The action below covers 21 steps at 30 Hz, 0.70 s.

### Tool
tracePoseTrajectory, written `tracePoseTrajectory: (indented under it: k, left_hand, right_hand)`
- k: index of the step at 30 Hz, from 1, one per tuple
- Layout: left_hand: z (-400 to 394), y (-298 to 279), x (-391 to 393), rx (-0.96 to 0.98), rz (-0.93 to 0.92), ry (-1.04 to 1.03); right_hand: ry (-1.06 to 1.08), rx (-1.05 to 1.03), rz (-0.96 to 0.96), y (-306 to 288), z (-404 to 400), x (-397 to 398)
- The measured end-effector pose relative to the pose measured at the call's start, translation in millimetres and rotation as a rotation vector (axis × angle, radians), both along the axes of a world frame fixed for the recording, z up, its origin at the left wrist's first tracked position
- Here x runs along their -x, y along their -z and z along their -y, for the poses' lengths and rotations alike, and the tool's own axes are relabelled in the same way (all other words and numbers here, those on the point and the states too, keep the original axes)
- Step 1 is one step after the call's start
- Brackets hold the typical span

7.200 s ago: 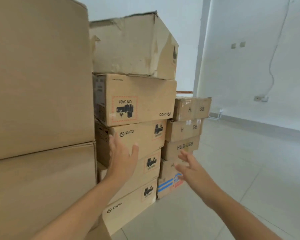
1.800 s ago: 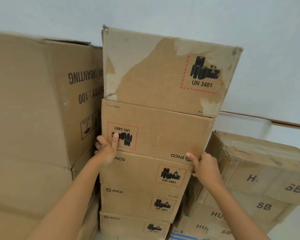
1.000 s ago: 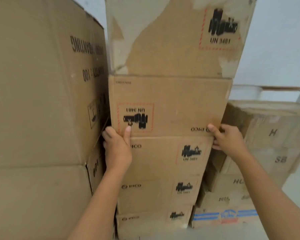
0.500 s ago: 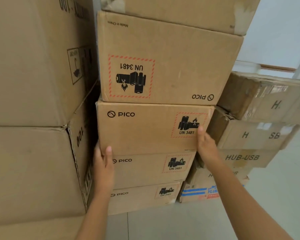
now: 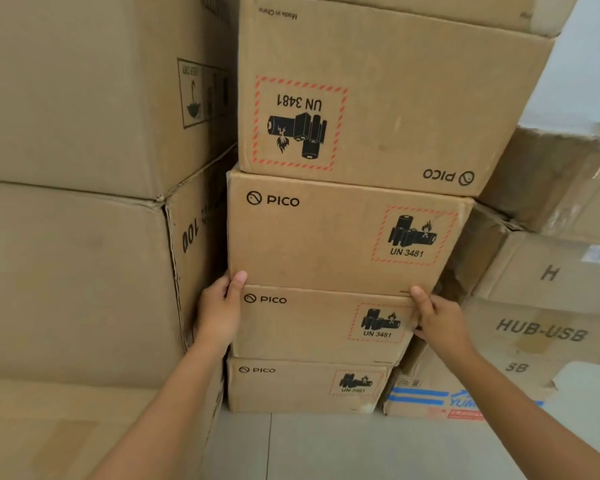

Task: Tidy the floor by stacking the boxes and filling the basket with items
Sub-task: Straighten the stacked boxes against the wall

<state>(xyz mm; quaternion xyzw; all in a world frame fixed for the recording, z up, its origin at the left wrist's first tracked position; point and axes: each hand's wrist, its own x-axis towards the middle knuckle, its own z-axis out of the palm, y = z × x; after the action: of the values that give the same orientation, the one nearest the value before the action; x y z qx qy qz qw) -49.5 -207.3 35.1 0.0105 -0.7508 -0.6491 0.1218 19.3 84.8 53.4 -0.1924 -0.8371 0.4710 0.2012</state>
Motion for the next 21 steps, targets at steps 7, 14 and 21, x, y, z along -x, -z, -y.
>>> tracePoseTrajectory:
  k: [7, 14, 21]
  left_hand:
    - [9.7, 6.1, -17.8, 0.091, 0.095, 0.166]
    - [2.3, 58.3, -18.7, 0.177, 0.400, 0.162]
    - [-12.8, 84.7, -3.7, 0.180, 0.628, -0.041]
  right_hand:
    - [-0.109, 0.082, 0.189, 3.2, 0.1, -4.6]
    - [-0.220, 0.195, 0.499, 69.2, -8.3, -13.9]
    - [-0.179, 0.270, 0.541, 90.2, -20.3, 0.2]
